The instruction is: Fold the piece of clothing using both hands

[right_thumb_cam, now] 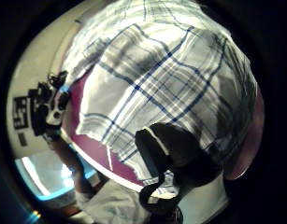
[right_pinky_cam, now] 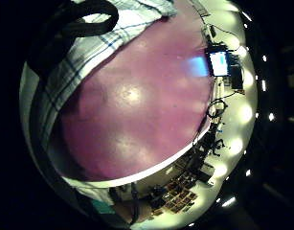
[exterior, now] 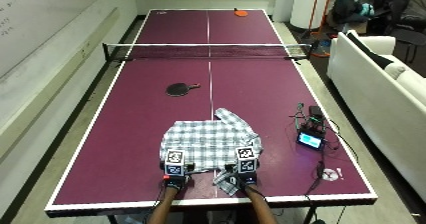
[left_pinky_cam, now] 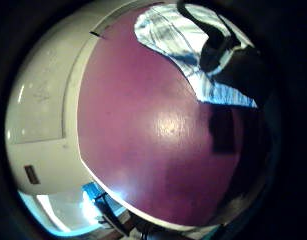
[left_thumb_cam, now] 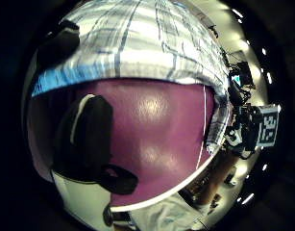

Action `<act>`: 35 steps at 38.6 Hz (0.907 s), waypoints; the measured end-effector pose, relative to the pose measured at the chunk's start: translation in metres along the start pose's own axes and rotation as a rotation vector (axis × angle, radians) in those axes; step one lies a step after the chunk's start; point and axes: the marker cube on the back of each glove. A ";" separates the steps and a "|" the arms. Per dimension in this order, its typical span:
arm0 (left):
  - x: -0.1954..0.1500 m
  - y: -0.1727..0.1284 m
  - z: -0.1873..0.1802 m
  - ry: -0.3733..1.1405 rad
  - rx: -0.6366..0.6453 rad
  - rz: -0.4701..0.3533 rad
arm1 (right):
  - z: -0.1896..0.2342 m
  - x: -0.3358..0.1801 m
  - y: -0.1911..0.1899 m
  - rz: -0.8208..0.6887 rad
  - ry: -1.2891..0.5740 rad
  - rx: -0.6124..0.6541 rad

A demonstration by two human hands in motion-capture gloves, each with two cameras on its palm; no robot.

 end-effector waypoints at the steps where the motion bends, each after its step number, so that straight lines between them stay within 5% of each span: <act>1: 0.003 0.003 0.003 -0.001 0.006 0.002 | 0.006 0.001 0.004 0.003 -0.003 -0.024; 6: 0.010 0.004 0.004 0.017 0.079 -0.007 | 0.012 0.004 0.002 0.049 -0.006 -0.002; 13: -0.003 -0.036 0.054 -0.068 0.211 -0.006 | 0.000 0.001 -0.029 -0.060 0.097 0.461; 18: -0.011 -0.027 0.053 -0.030 0.235 0.097 | 0.033 0.022 -0.033 -0.202 0.042 0.221; 27: -0.020 0.036 -0.017 0.006 0.138 0.308 | -0.026 0.035 0.000 -0.302 -0.139 0.046; 31: -0.023 0.042 -0.054 -0.022 0.194 0.300 | -0.066 0.033 -0.005 -0.295 -0.191 0.111; 35: -0.031 0.015 -0.074 -0.071 0.270 0.201 | -0.088 0.028 -0.037 -0.215 -0.224 0.181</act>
